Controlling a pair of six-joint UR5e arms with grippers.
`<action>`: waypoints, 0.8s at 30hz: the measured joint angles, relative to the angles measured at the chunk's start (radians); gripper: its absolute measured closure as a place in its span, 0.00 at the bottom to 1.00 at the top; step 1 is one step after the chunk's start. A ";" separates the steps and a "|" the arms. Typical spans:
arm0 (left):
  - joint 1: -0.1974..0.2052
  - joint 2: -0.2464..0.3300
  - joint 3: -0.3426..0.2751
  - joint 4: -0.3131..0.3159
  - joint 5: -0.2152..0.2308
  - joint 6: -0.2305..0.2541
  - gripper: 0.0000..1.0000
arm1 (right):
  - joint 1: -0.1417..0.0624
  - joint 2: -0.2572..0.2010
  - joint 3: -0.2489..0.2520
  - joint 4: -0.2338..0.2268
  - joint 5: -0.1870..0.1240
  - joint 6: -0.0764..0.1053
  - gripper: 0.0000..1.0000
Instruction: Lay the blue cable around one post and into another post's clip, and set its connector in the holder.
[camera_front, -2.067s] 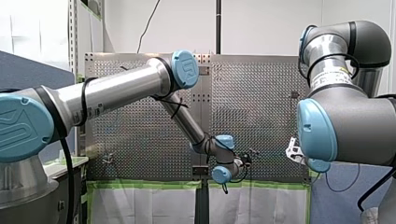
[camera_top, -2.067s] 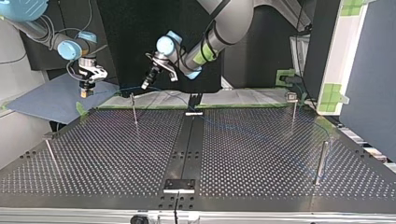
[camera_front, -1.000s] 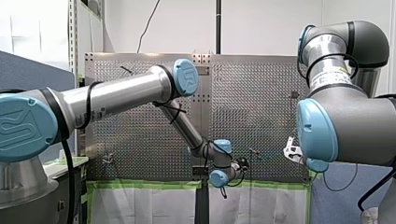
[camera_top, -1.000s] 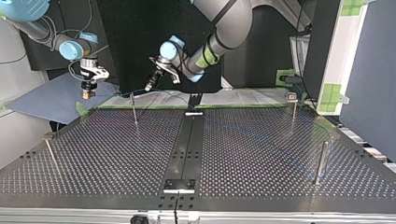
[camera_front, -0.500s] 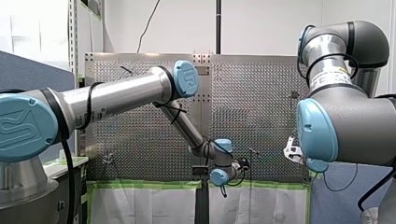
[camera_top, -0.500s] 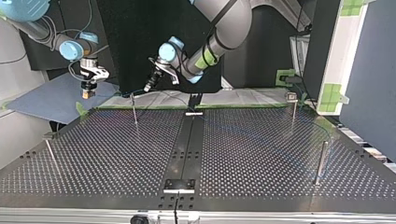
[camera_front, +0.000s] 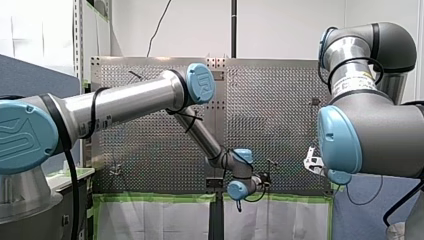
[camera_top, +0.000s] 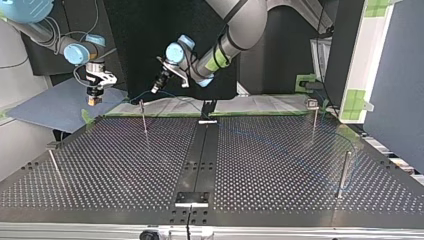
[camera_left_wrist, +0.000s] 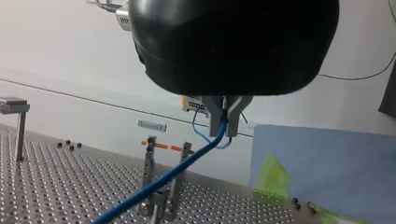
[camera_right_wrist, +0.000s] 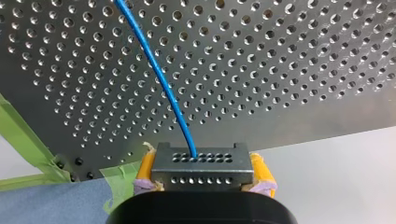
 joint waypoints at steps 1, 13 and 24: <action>-0.001 0.002 0.004 -0.001 0.000 0.007 0.99 | 0.000 0.000 0.000 -0.001 0.000 0.000 0.73; -0.010 0.035 0.023 -0.006 0.008 0.015 0.99 | 0.000 0.000 0.000 -0.008 -0.001 0.006 0.73; -0.005 0.035 0.024 -0.005 0.026 -0.034 0.99 | 0.000 0.000 0.000 -0.011 -0.001 0.008 0.73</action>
